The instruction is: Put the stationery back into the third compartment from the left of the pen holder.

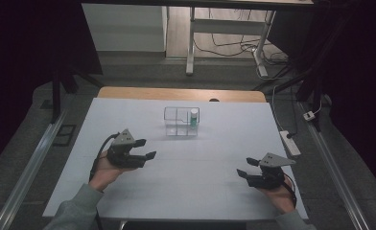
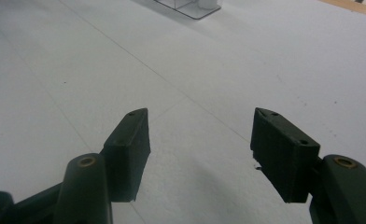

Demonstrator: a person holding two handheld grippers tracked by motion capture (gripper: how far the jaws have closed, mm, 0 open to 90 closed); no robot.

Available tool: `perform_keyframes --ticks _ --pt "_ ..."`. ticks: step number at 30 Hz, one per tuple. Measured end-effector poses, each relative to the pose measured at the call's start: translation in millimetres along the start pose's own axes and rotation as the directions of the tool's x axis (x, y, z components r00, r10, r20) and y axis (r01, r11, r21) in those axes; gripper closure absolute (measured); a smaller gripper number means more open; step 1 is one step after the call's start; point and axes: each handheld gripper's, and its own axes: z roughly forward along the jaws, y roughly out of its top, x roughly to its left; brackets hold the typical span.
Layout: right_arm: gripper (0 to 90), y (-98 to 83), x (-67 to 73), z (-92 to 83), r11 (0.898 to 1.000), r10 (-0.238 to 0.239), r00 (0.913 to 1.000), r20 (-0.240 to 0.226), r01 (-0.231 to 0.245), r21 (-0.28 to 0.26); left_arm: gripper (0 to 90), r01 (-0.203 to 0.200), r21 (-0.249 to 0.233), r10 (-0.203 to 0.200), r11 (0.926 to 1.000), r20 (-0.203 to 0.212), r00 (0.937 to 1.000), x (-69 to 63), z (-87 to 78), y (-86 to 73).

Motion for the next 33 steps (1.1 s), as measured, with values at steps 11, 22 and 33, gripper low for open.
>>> perform_keyframes --ticks 11,22,33 --pt "36.6 -2.5 -4.0 -1.0 1.0 0.005 0.9999 0.01 -0.006 0.005 34.3 0.035 0.021 -0.034 0.9992 -0.027 0.9991 -2.5 -17.4 -38.9" --pt "36.3 -1.7 -3.0 -2.2 1.0 -0.013 0.9998 0.012 0.013 0.008 34.3 0.065 0.003 -0.065 0.9979 -0.052 0.9965 4.4 -24.2 -48.8" --pt "35.8 -2.3 -3.1 -2.1 1.0 -0.014 0.9998 0.015 0.014 0.004 34.1 0.061 0.005 -0.061 0.9981 -0.054 0.9967 3.5 -24.3 -50.7"
